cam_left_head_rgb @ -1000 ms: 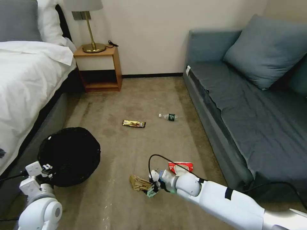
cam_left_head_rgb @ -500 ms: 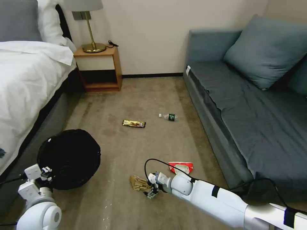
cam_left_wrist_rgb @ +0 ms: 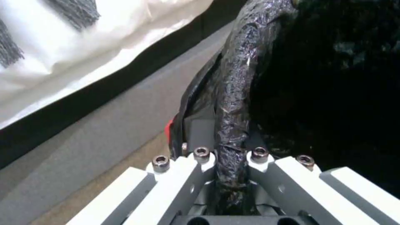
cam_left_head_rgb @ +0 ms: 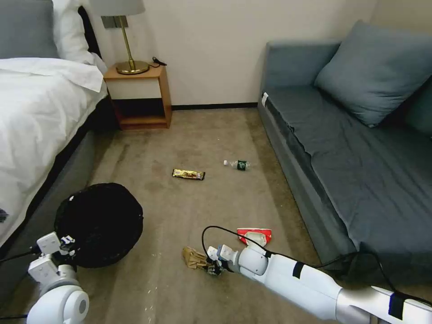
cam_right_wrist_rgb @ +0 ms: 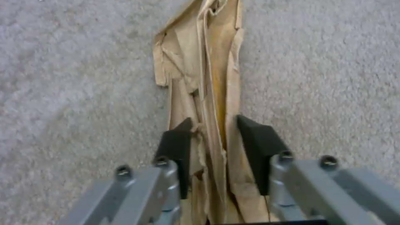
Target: Pick up the trash bin, then pick up the garbage on the floor and place it into the trash bin.
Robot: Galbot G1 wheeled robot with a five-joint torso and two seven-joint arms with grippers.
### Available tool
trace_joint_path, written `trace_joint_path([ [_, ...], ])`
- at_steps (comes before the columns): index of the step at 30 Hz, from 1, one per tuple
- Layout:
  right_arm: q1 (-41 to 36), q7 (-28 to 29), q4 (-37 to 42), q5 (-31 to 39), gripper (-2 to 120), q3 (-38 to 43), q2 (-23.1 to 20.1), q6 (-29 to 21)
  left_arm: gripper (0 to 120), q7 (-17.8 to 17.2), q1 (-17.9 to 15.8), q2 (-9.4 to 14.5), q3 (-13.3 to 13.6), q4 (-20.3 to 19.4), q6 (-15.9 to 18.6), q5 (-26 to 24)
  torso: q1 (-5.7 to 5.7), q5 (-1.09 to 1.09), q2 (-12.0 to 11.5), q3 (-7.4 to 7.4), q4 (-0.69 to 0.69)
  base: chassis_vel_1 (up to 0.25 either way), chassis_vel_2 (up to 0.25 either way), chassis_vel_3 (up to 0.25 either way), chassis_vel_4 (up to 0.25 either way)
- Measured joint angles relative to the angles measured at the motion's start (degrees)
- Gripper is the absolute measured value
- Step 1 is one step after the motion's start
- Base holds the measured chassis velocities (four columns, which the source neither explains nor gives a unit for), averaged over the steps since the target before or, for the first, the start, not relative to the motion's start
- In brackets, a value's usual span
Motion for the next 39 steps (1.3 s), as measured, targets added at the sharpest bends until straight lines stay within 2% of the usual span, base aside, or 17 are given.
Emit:
trace_joint_path([
  [8, -0.5, -0.5, 0.1, -0.2, 0, 0.9, -0.1, 0.4, 3, 0.1, -0.4, 0.2, 0.0, 0.7, -0.2, 0.0, 0.00, 0.00, 0.0, 0.00, 0.00, 0.000, 0.000, 0.000, 0.000],
  [23, -1.2, 0.9, 3.7, 2.5, 0, 9.9, -1.0, 1.1, 3, 0.5, 0.9, 0.5, 0.1, 0.6, -1.4, 0.3, 0.00, 0.00, 0.0, 0.00, 0.00, 0.000, 0.000, 0.000, 0.000],
  [30, 0.8, 7.4, 9.3, 11.0, 0, 16.2, 3.8, 3.4, 3, 0.7, 1.3, 0.3, 0.8, 0.4, -1.9, 1.7, 0.00, -0.01, 0.0, 0.00, 0.01, 0.000, 0.000, 0.000, 0.000],
  [36, 3.7, 14.1, 13.5, 18.0, 0, 14.2, 8.5, 8.4, 3, 0.6, 0.9, 0.4, 1.1, 0.1, -1.9, 2.4, 0.00, -0.01, 0.0, 0.00, 0.01, 0.000, 0.000, 0.000, 0.000],
  [39, 3.9, 14.7, 16.7, 20.0, 0, 12.5, 9.9, 10.0, 3, 0.5, 1.0, 0.6, 1.1, -0.4, -1.9, 2.7, 0.00, -0.01, 0.0, 0.00, 0.01, 0.000, 0.000, 0.000, 0.000],
])
